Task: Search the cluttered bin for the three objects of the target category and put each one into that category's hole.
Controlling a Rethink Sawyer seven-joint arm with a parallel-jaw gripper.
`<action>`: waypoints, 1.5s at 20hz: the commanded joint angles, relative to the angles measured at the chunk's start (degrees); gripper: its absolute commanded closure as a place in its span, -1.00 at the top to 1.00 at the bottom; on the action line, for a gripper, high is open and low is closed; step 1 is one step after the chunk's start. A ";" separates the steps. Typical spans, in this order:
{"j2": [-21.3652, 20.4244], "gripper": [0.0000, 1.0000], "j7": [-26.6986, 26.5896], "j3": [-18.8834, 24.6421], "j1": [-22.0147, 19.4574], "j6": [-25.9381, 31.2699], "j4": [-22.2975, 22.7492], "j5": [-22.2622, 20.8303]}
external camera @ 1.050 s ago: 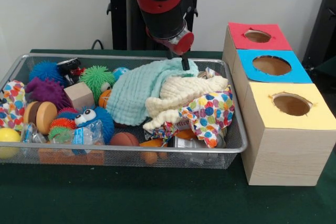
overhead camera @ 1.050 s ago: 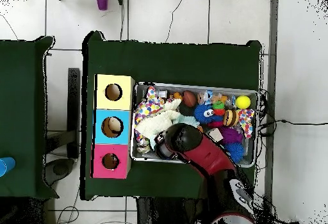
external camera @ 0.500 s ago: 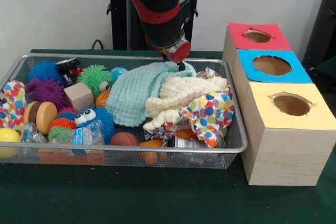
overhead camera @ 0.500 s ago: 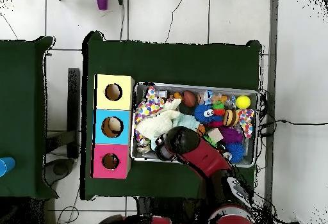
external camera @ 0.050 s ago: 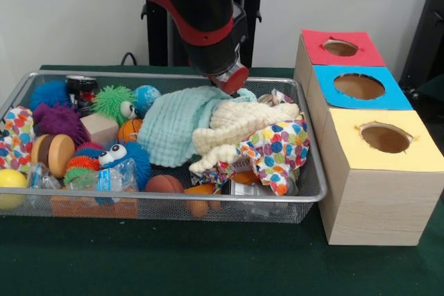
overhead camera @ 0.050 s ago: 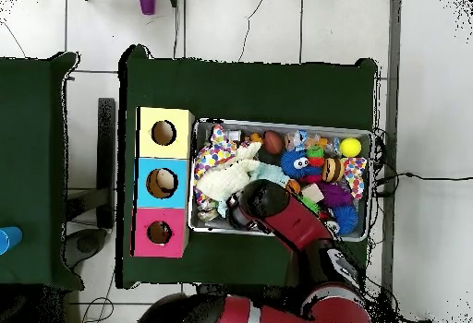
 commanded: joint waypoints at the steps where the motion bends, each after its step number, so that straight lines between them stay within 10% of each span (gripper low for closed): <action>1: 5.23 1.00 5.47 2.40 -3.19 -0.84 -8.58 -0.99; 18: 2.37 1.00 5.18 2.28 -2.51 -1.69 -6.00 -2.20; 30: 4.30 1.00 3.86 10.56 -2.72 -10.30 -9.71 -0.42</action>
